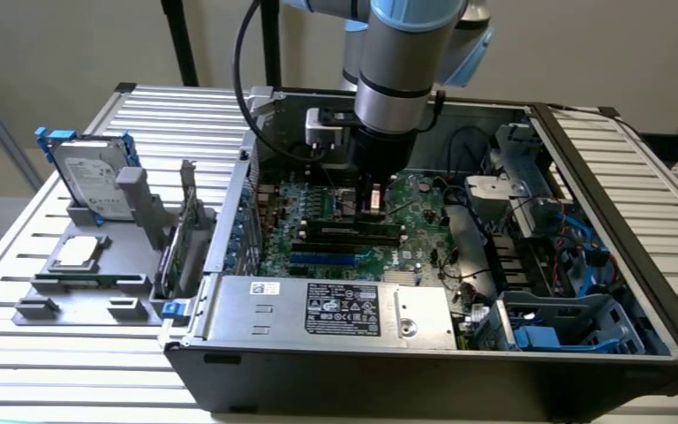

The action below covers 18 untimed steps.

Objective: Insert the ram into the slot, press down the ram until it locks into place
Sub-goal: 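Insert the ram into the slot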

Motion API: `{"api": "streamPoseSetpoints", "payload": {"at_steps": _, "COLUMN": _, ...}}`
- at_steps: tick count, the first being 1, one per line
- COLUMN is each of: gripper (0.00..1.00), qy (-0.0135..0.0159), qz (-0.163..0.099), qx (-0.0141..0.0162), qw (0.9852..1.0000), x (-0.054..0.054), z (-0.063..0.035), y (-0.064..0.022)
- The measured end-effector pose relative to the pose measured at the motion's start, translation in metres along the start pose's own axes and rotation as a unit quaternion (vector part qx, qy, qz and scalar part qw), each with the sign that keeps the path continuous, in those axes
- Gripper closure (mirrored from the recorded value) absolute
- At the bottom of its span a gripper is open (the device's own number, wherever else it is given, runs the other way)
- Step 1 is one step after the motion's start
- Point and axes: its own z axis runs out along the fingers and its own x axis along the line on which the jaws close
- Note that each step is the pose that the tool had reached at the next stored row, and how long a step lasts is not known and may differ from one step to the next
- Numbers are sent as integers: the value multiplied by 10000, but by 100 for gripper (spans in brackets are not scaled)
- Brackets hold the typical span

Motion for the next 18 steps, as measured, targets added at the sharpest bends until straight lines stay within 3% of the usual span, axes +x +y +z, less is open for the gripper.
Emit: {"api": "streamPoseSetpoints", "payload": {"at_steps": 18, "gripper": 88, "qy": -1, "qz": 28, "qx": 0, "qw": 10000, "x": -9, "z": 26, "y": -4}}
